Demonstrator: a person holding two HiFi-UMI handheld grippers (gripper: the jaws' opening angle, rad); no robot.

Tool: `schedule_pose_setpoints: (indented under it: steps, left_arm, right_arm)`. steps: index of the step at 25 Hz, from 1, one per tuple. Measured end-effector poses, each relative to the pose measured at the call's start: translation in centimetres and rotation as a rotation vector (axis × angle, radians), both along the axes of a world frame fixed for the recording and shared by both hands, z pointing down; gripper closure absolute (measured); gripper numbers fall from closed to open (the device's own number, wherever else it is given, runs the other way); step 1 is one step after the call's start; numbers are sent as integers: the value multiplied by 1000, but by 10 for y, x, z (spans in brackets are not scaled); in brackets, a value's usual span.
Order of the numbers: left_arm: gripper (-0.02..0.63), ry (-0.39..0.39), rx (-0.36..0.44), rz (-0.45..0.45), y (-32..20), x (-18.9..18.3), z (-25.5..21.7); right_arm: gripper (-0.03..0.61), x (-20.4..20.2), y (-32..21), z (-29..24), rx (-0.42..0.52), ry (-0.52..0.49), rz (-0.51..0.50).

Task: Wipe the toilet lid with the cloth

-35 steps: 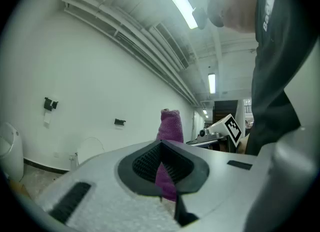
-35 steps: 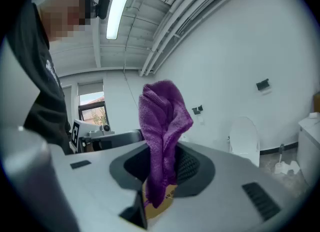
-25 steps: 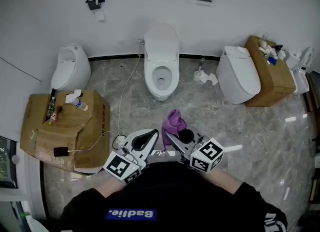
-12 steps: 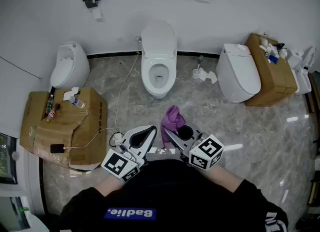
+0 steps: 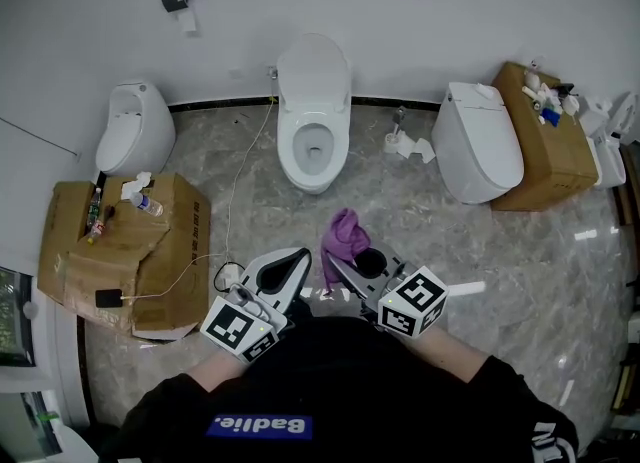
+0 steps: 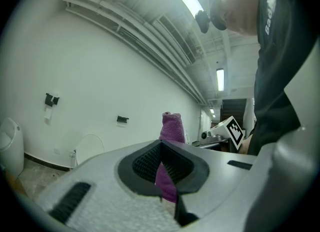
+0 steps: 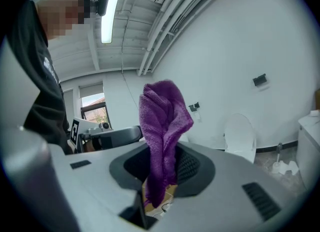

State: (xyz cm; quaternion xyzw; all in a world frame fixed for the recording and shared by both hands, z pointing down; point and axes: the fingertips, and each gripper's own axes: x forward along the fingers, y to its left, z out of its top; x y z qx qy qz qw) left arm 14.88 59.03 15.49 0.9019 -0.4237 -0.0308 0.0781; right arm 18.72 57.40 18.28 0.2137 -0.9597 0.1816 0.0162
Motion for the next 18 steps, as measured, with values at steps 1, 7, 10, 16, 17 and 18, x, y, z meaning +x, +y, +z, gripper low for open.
schedule_pose_setpoints:
  steps: [1,7,10,16,17,18]
  left_arm:
    - [604,5,-3,0,-6,-1,2]
    - [604,39,-9,8,-68,-25,18]
    - [604,45,-17,15,-113,-50,25]
    - [604,23,-6,56,-219,-109,21]
    - [603,21,-9,65,-235,-119,20]
    - [603,19,-10,75,-252,-128,18]
  right_arm:
    - [480,-1,-6,2,-2,5,0]
    - [480,-26,-66,15,-7,36,11]
    - [480,-48,-109,19,-8,49,32]
    - [480,-102,-208,12,-24,37,92]
    - [480,-111,-224,10,-29,32,108]
    - [480,-119,-241,8,-33,30,125]
